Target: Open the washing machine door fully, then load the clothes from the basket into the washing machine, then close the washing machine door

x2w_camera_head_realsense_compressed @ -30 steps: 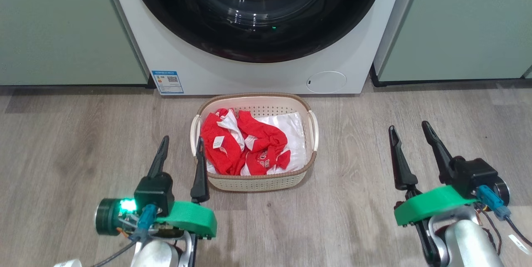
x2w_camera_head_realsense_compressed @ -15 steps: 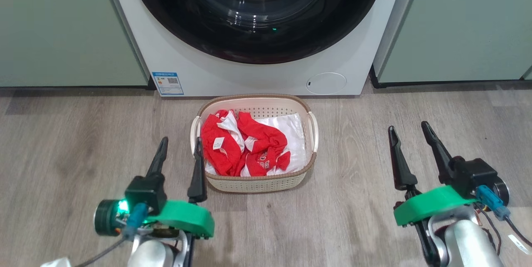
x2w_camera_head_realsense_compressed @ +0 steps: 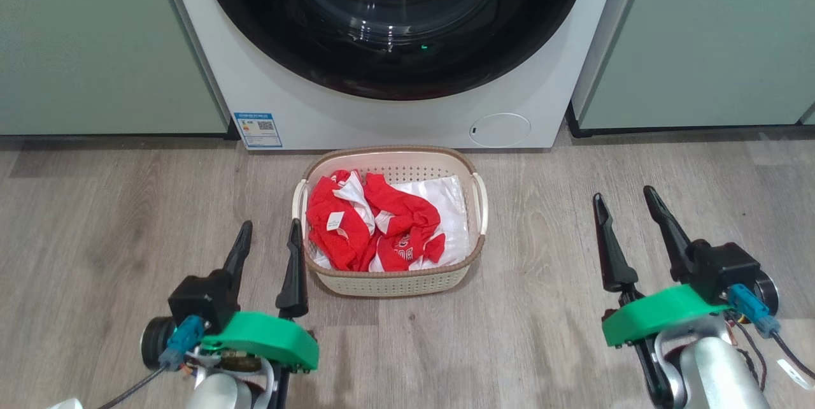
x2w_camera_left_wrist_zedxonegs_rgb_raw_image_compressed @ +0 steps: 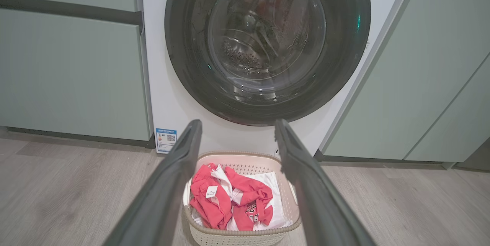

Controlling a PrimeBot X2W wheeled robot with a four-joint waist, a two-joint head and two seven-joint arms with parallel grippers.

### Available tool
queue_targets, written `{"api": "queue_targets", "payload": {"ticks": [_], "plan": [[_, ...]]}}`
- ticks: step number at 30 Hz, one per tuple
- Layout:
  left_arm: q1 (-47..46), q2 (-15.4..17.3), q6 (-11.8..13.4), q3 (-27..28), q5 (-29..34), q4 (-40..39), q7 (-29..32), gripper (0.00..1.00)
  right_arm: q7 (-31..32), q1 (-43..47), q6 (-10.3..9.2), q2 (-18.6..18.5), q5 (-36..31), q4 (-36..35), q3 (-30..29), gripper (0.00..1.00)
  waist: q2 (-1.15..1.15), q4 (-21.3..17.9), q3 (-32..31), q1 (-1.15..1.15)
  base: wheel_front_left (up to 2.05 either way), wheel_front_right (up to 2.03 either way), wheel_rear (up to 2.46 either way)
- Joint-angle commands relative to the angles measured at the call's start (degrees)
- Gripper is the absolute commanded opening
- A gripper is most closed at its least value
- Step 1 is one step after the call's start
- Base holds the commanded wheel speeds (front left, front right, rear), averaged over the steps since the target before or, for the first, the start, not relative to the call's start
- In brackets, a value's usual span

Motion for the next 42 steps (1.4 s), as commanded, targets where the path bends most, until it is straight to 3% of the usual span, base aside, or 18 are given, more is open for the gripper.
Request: {"api": "queue_targets", "payload": {"ticks": [1, 33, 42], "plan": [[-1.6, 0.4, -0.4, 1.9, 0.0, -2.0, -0.7, 1.00, -0.5, -2.4, 0.00, -0.6, -0.3, -1.9, 1.5, 1.00, 0.00, 0.0, 0.0, 0.00, 0.35, 0.35, -0.70], [-1.6, 0.4, -0.4, 2.7, -0.6, -3.0, -0.7, 1.00, -0.5, -2.5, 0.00, -0.6, -0.4, -0.9, 1.4, 1.00, 0.00, -0.2, -0.1, 0.00, 1.09, 1.09, -2.18], [-1.2, 0.4, -0.2, 2.4, 2.1, -4.0, -0.7, 1.00, -0.5, -2.5, 0.00, -0.6, -0.7, -0.4, 1.5, 1.00, 0.00, -0.1, -0.3, 0.00, 0.86, 0.72, -1.59]]}}
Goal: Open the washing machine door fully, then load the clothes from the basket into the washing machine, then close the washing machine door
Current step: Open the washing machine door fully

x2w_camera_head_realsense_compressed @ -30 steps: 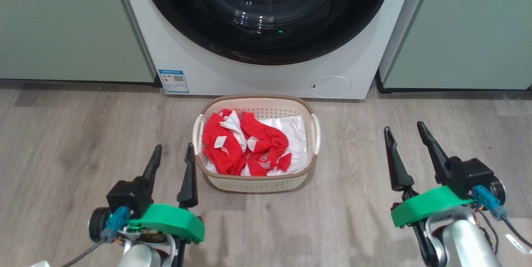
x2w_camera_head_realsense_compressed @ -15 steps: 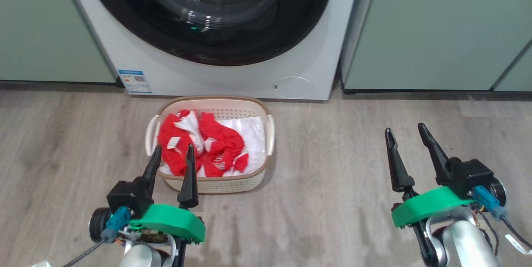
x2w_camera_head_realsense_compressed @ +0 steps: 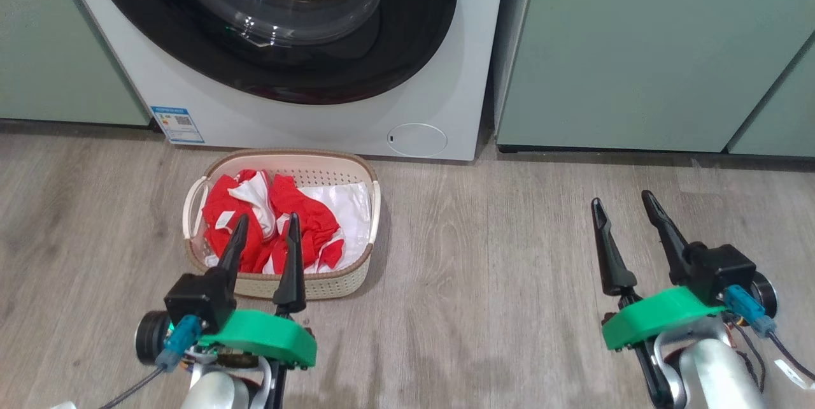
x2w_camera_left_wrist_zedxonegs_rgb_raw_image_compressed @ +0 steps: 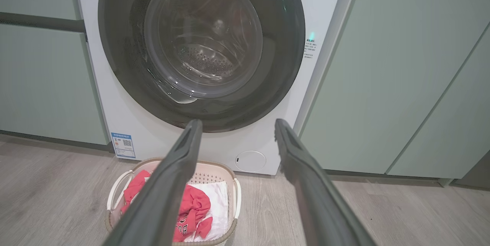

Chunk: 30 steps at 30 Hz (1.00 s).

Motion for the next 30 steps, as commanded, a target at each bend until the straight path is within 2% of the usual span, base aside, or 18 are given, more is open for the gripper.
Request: {"api": "queue_targets", "payload": {"ticks": [1, 30], "plan": [[-1.4, 0.4, 0.5, 1.8, 0.8, -2.0, -0.7, 1.00, -0.5, -2.4, 0.00, -0.3, -0.5, -1.4, 1.5, 1.00, 0.00, 0.0, -0.1, 0.00, 0.40, 0.40, -0.80], [-0.9, 0.4, 2.1, 1.5, 3.7, -0.3, -0.7, 1.00, -0.5, -2.1, 0.00, -0.3, 0.5, -1.2, 2.0, 1.00, 0.00, 0.1, -0.7, 0.00, 0.01, 0.01, -0.02]]}}
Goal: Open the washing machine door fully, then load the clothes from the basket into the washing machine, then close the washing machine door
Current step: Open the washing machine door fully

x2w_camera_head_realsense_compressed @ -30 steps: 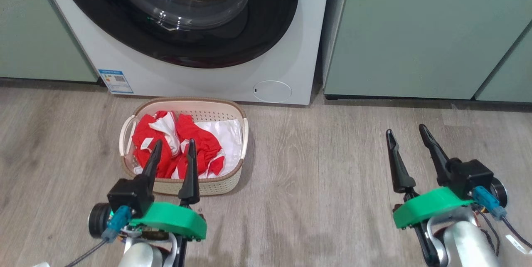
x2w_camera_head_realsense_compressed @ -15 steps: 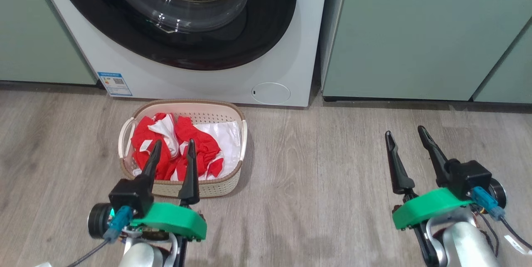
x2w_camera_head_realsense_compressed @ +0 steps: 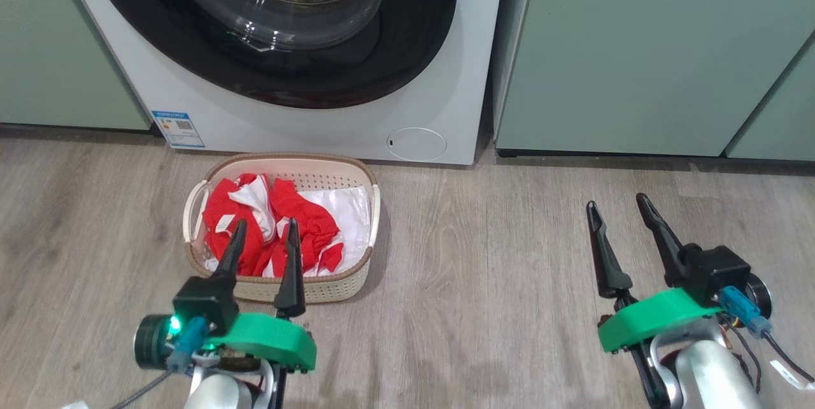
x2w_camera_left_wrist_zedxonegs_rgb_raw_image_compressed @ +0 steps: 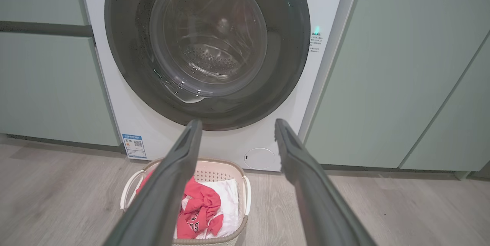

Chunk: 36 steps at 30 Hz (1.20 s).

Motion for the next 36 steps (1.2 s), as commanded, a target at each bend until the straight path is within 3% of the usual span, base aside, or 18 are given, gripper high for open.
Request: {"api": "queue_targets", "payload": {"ticks": [1, 16, 17, 18, 27, 36], "plan": [[-1.0, 0.4, 0.3, 1.6, 1.1, -1.5, -0.7, 1.00, -0.5, -2.1, 0.00, -0.3, 0.3, -1.9, 1.3, 1.00, 0.00, 0.0, 0.0, 0.00, 0.00, 0.00, 0.00], [-1.3, 0.4, 1.1, 1.2, 2.6, -0.3, -0.7, 1.00, -0.5, -2.2, 0.00, -0.3, 0.2, -1.8, 1.0, 1.00, 0.00, -0.1, 0.6, 0.00, 0.00, 0.00, 0.00], [-1.4, 0.4, 1.1, 1.2, 2.6, -0.3, -0.7, 1.00, -0.5, -2.1, 0.00, -0.3, -0.1, -1.5, 0.9, 0.22, 0.00, 0.0, 0.7, 0.00, 0.00, 0.00, 0.00], [-1.4, 0.4, 1.0, 1.2, 2.6, -0.2, -0.7, 1.00, -0.5, -2.2, 0.00, -0.3, -0.5, -1.5, 0.6, 0.00, 0.00, 0.0, 0.8, 0.00, 0.00, 0.00, 0.00], [-2.6, 0.4, 1.1, 0.8, 2.8, -0.6, -0.7, 1.00, -0.5, -3.5, 0.00, -0.3, 0.9, -2.3, -0.8, 0.00, 0.00, 0.7, 3.5, 0.00, 0.00, 0.00, 0.00], [-6.3, 0.4, 0.9, -0.1, 3.0, -1.6, -0.7, 1.00, 3.0, -14.2, 0.00, -0.3, 17.4, -0.3, 0.0, 0.00, 0.00, 2.1, 11.4, 0.00, 0.00, 0.00, 0.00]]}}
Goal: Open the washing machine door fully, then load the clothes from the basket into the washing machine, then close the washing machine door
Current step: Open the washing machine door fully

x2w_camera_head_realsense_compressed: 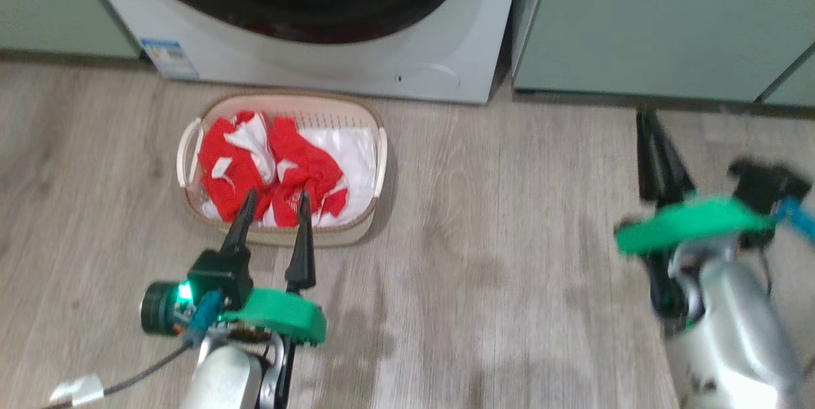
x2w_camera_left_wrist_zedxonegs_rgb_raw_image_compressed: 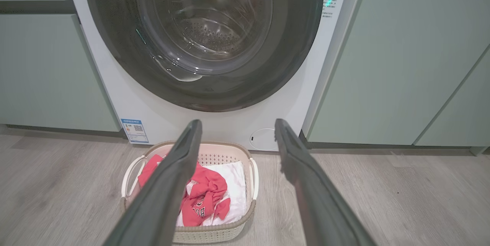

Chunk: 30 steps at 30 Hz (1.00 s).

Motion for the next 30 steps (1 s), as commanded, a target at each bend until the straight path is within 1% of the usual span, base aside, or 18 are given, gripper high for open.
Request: {"api": "queue_targets", "payload": {"ticks": [1, 3, 4, 8, 9, 13, 18, 22, 25, 30], "plan": [[-3.7, 0.4, 0.0, 1.0, 0.0, -2.4, -0.7, 1.00, 2.5, -6.7, 0.00, -0.3, 3.5, -1.7, 1.0, 0.00, 0.00, 1.2, 4.1, 0.00, 0.00, 0.00, 0.00], [-5.2, 0.4, -0.1, 0.0, -0.2, -2.8, -0.7, 1.00, 5.3, -11.1, 0.00, -0.3, 5.4, -1.6, -0.1, 0.00, 0.00, 2.1, 6.4, 0.00, 0.00, 0.00, 0.00], [-5.9, 0.4, -0.1, -0.5, -0.3, -3.0, -0.7, 1.00, 7.0, -13.2, 0.00, -0.3, 7.4, -1.3, -0.7, 0.00, 0.00, 2.6, 7.3, 0.00, 0.00, 0.00, 0.00], [-8.8, 0.4, 0.3, -2.4, -1.4, -3.8, -0.7, 1.00, 16.4, -22.4, 0.00, -0.3, 17.8, 0.3, -4.0, 0.00, 0.00, 4.7, 11.4, 0.00, 0.00, 0.00, 0.00], [-8.8, 0.4, 0.3, -2.4, -1.4, -3.8, -0.7, 1.00, 16.4, -22.4, 0.00, -0.3, 17.8, 0.3, -4.0, 0.00, 0.00, 4.7, 11.4, 0.00, 0.00, 0.00, 0.00], [-11.5, 0.4, 0.8, -4.0, -2.4, -4.3, -0.7, 1.00, 25.6, -32.6, 0.00, -0.3, 23.4, 3.7, -8.2, 0.00, 0.00, 6.6, 15.0, 0.00, 0.00, 0.00, 0.00], [-14.3, 0.4, 1.5, -5.6, -3.2, -5.2, -0.7, 1.00, 33.3, -45.2, 0.00, -0.3, 23.4, 10.0, -13.3, 0.00, 0.00, 8.7, 18.5, 0.00, 0.00, 0.00, 0.00], [-15.7, 0.4, 1.8, -6.4, -3.6, -5.8, -0.7, 1.00, 38.7, -54.8, 0.00, -0.3, 24.6, 17.5, -17.5, 0.00, 0.00, 9.8, 20.3, 0.00, 0.00, 0.00, 0.00], [-16.8, 0.4, 2.0, -6.6, -4.2, -5.9, -0.7, 1.00, 41.5, -61.6, 0.00, -0.3, 23.2, 21.6, -19.2, 0.00, 0.00, 10.6, 21.9, 0.00, 0.00, 0.00, 0.00], [-18.2, 0.4, 2.5, -7.1, -4.6, -6.3, -0.7, 1.00, 46.9, -70.2, 0.00, -0.3, 23.0, 27.4, -22.2, 0.00, 0.00, 11.8, 23.4, 0.00, 0.00, 0.00, 0.00]]}}
